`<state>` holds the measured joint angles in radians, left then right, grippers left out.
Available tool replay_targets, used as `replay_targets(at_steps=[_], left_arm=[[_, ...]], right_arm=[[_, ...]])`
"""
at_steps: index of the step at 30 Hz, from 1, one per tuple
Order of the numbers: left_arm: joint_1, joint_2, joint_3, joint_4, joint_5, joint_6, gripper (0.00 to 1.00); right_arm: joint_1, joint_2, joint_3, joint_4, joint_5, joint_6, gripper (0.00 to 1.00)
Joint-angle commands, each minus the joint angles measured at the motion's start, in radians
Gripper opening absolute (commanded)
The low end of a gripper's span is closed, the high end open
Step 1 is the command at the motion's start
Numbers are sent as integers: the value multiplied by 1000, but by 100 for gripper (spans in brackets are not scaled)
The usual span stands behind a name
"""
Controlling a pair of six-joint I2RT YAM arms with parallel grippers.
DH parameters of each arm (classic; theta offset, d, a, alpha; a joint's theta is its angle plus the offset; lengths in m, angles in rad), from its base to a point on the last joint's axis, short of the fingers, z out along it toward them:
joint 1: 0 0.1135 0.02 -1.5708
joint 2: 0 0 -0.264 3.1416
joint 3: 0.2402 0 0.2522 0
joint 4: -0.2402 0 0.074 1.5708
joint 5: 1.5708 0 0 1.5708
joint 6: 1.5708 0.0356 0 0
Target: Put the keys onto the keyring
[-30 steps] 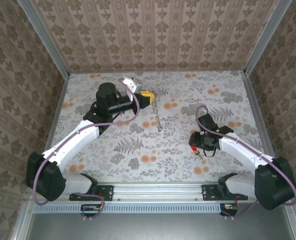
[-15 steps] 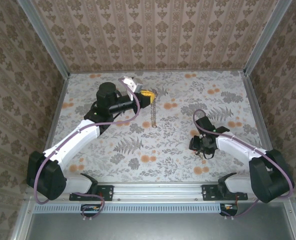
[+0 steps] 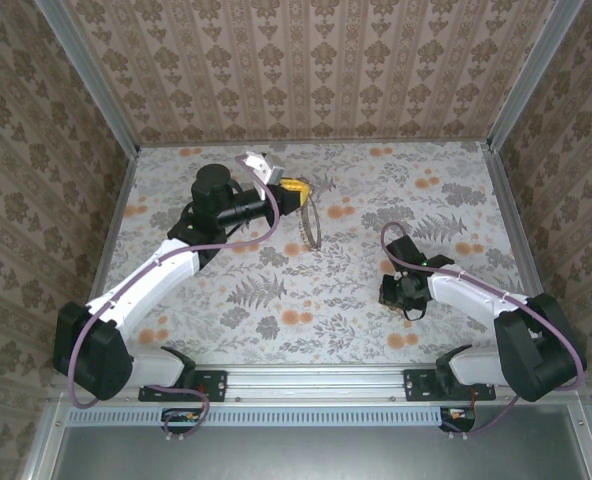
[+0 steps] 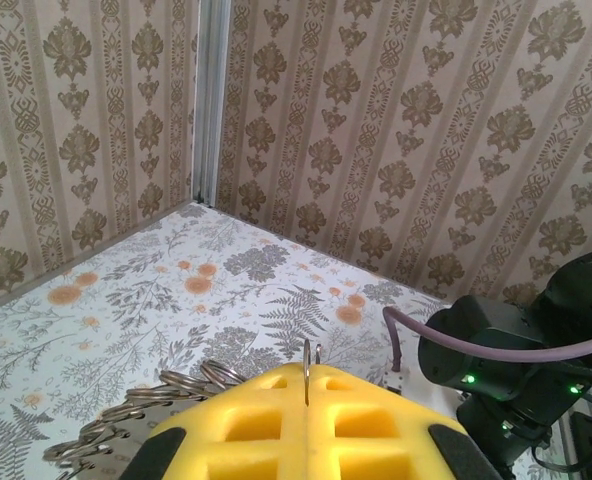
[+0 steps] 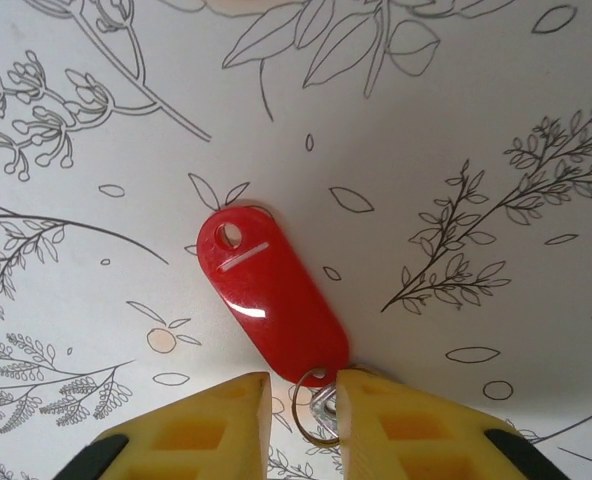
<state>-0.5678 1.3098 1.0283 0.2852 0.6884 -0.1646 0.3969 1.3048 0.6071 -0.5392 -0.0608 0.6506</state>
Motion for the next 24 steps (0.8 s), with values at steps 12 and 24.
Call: replay_targets(at_steps=[12,24], left_arm=[[6,-9,18,59,24,-21,0],[6,-9,14,63,24,-24,0]], right_arm=[[31,-53,-17,-53,51,5,41],[91,-19,59,-175,194,-47,40]])
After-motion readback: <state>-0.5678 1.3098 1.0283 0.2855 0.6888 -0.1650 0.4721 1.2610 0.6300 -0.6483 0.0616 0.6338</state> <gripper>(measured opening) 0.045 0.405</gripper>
